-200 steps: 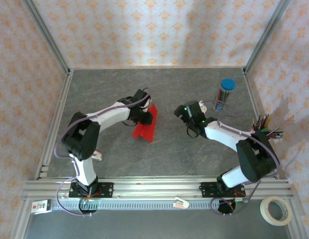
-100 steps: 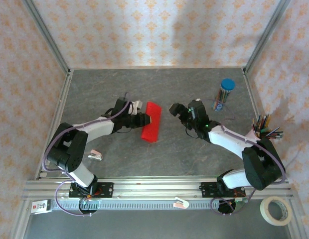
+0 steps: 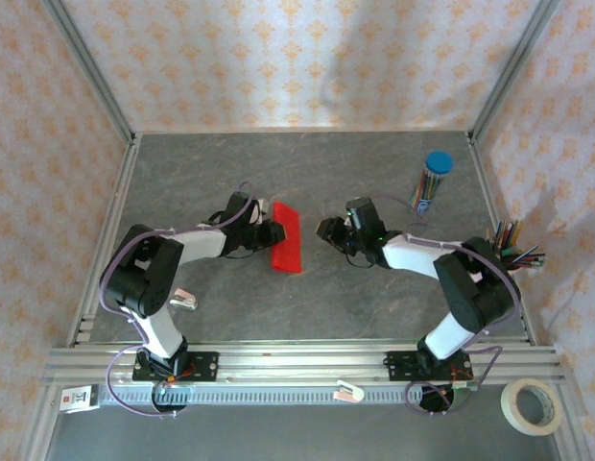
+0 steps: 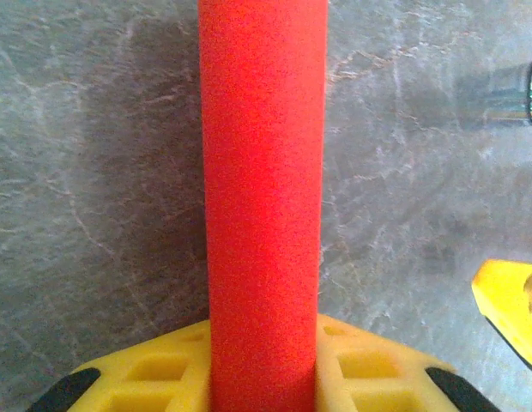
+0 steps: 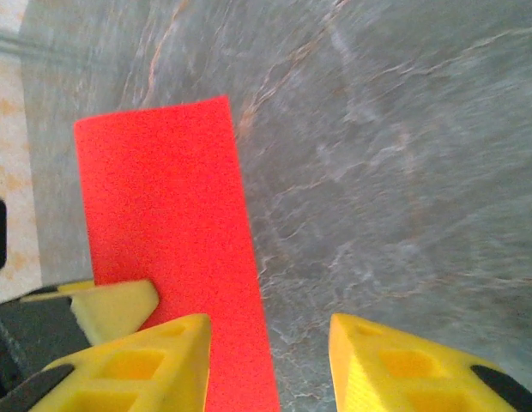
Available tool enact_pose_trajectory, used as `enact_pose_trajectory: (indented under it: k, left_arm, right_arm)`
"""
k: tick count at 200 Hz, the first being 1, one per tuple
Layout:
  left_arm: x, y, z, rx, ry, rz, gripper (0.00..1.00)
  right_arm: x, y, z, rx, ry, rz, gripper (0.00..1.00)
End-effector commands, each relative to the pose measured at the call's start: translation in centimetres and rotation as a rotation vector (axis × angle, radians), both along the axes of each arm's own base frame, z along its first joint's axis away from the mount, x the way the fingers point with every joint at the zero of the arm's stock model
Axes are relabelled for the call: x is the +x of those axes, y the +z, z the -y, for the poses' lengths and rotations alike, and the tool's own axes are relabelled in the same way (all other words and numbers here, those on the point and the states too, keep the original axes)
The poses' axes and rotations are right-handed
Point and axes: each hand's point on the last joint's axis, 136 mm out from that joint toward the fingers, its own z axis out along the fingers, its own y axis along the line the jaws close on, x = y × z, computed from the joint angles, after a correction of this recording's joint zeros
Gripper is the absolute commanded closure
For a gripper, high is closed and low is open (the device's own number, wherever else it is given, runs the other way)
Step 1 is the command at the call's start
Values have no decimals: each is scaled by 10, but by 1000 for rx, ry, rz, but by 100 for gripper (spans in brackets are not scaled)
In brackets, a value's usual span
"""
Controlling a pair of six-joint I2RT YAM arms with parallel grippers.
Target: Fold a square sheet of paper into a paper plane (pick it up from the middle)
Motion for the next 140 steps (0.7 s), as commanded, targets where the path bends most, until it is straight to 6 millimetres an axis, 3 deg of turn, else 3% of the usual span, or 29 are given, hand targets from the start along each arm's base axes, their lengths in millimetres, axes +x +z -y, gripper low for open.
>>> enact_pose_trajectory:
  k: [1, 46, 89, 140]
  left_arm:
    - [5, -10, -11, 56, 36, -26, 72]
    - [1, -23, -16, 109, 22, -63, 74]
    - [0, -27, -17, 130, 10, -75, 75]
    - [-2, -32, -20, 156, -4, -77, 76]
  right_arm:
    - [3, 9, -25, 8, 78, 39, 69]
    - [1, -17, -51, -14, 132, -16, 87]
    - [0, -27, -71, 15, 193, -39, 92]
    - [-2, -49, -76, -6, 218, -95, 94]
